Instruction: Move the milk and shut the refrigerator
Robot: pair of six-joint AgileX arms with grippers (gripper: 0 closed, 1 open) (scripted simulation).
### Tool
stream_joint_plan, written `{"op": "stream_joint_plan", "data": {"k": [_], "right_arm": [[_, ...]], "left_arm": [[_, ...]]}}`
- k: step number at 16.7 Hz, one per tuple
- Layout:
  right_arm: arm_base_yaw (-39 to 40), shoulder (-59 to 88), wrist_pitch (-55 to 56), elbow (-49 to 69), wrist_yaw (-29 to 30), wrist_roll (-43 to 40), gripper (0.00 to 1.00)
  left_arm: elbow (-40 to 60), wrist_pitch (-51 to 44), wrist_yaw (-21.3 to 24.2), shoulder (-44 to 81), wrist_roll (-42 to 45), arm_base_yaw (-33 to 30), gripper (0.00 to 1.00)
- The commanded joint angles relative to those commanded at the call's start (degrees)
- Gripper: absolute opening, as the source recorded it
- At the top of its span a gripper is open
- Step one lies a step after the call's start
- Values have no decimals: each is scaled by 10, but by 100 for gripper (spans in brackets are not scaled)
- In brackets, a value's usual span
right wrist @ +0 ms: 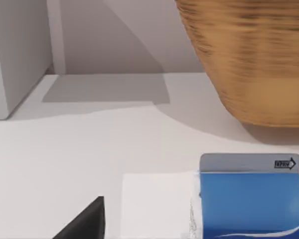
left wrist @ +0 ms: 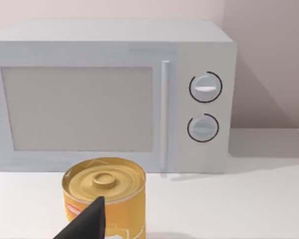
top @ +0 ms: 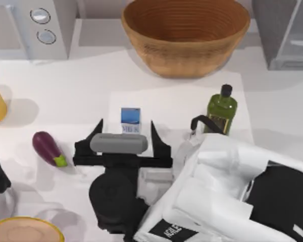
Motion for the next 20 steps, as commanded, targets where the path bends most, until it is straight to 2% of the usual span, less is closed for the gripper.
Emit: {"op": "stream_joint_plan", "data": {"k": [8,15,19,20], "right_arm": [[-1,10,-8,17,2,-2,100],[-48,23,-27,51,-43,-4,100],[-49,23,-27,51,-44,-4,100],[-49,23,-27,51,-44,-4,92]], "left_arm": [[0,0,0,0,0,0,100],[0,0,0,0,0,0,100],[0,0,0,0,0,0,100],[0,0,0,0,0,0,100]]}}
